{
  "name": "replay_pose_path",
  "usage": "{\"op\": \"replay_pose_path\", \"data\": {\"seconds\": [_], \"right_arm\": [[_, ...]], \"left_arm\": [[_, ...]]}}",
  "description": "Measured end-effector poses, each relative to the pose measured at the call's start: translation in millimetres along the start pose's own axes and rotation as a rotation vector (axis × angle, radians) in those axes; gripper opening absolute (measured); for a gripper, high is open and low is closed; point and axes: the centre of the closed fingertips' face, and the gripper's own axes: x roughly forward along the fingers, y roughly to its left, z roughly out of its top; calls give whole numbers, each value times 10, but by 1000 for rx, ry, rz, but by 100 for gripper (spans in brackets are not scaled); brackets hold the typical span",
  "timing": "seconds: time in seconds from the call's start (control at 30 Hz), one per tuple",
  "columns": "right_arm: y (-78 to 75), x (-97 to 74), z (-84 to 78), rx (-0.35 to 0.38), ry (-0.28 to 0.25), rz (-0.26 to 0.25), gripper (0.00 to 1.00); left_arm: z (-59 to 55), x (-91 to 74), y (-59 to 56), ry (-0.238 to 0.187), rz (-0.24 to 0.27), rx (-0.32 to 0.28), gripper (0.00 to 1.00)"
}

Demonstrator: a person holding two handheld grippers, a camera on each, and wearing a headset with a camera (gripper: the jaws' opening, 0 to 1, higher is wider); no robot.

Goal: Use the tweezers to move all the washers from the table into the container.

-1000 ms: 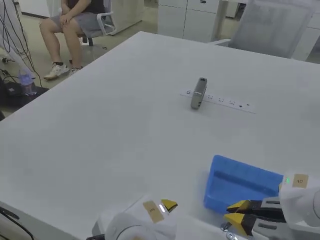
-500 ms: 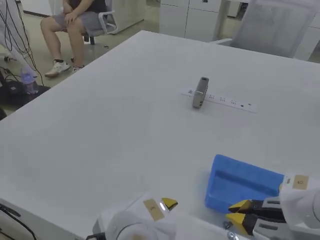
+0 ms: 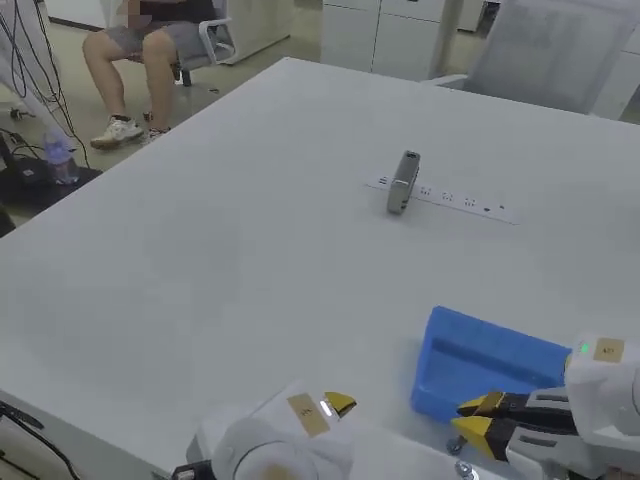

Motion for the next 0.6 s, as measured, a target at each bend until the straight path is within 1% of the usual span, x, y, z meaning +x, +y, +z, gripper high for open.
{"op": "replay_pose_path", "data": {"seconds": [0.03,0.1,0.13,0.17,0.3,0.4,0.5,0.6], "right_arm": [[-2,-2,-5,38,-2,9,4],[-8,4,-1,62,-13,16,4],[20,6,-5,93,-15,35,4],[15,7,-17,98,-13,35,4],[66,0,-22,84,-29,24,4],[132,7,-25,81,-31,38,4],[179,13,-21,46,-29,30,4],[209,22,-25,56,-29,42,4]], "left_arm": [[-1,0,0,1,0,2,66],[-2,1,0,2,0,3,66],[-2,1,-2,1,-1,2,65],[-3,1,-1,2,-1,3,65],[-5,0,6,3,3,2,65],[-5,-3,6,5,3,2,65],[-12,0,-4,10,-1,6,65],[-16,2,-9,13,-4,9,65]]}}
